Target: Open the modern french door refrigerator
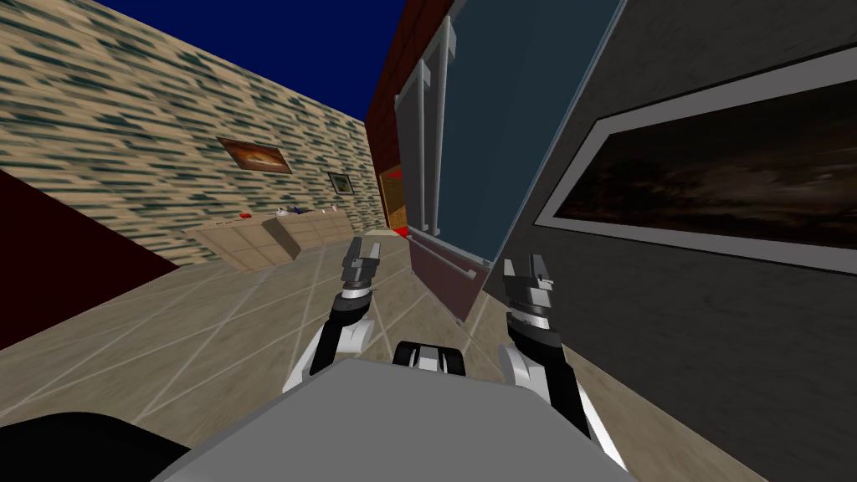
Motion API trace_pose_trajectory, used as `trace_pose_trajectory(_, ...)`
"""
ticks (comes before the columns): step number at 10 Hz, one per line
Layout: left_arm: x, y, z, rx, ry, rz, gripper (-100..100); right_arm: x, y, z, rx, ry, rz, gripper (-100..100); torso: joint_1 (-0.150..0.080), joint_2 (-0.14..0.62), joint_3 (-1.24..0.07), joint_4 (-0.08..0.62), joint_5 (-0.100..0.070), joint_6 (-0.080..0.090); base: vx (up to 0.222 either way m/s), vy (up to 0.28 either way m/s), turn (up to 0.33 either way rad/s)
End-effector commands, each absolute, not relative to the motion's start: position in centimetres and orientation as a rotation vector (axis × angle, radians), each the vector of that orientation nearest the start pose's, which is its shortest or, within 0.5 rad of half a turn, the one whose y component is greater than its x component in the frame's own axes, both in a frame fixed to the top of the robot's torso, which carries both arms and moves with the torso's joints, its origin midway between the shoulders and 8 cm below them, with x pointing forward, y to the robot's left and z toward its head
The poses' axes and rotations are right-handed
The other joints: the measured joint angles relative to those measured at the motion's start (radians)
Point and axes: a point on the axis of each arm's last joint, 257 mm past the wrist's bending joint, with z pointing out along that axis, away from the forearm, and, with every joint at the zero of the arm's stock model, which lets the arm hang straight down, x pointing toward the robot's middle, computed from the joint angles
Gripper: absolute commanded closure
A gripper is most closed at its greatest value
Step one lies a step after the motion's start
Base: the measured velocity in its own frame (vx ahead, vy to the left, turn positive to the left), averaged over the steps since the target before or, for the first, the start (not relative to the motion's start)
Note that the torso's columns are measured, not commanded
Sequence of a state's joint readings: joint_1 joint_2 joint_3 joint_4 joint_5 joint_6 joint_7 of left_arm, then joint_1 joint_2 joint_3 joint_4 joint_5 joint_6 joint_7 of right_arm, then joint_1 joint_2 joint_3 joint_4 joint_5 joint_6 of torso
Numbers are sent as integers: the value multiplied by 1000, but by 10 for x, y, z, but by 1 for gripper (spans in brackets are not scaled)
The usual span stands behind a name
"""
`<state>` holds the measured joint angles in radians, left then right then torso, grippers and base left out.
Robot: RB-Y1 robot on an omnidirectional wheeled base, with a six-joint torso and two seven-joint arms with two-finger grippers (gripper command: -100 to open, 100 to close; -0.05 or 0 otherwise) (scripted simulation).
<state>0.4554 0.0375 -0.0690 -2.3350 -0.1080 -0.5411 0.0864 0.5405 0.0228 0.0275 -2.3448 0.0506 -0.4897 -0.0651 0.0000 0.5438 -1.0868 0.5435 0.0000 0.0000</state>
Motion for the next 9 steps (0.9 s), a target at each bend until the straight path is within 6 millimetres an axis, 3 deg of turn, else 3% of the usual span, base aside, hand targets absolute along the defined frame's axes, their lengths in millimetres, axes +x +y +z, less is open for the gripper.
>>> trace_pose_trajectory(1, 330, 230, 67, -492, 595, -1431, 0, 332, -269, 38, 656, 593, 1346, 0, 0, 74, -148, 74, 0, 0, 0, 0, 0)
trace_pose_trajectory(2, 330, 230, 67, -492, 595, -1431, 0, 337, -264, 29, 646, 653, 1327, -100, 0, 148, -295, 148, 0, 0, 21, 9, 9)
trace_pose_trajectory(4, 330, 230, 67, -493, 596, -1431, 0, 348, -256, 7, 638, 772, 1274, -100, 1, 189, -385, 190, 0, 0, 41, 29, 13)
trace_pose_trajectory(5, 330, 230, 67, -493, 596, -1431, 0, 354, -253, -8, 643, 839, 1242, -100, 1, 192, -389, 193, 0, 0, 61, 45, 22)
trace_pose_trajectory(6, 330, 230, 67, -493, 596, -1431, 0, 354, -252, -9, 636, 845, 1235, -100, 1, 192, -390, 194, 0, 0, 50, 34, 4)
trace_pose_trajectory(8, 330, 230, 67, -493, 596, -1431, 0, 364, -249, -46, 648, 985, 1153, -100, -1, 195, -389, 195, 0, 0, 60, 35, 21)
trace_pose_trajectory(9, 330, 230, 67, -493, 596, -1431, 0, 366, -248, -49, 638, 1008, 1126, -100, 0, 194, -389, 194, 0, 0, 53, 33, 3)
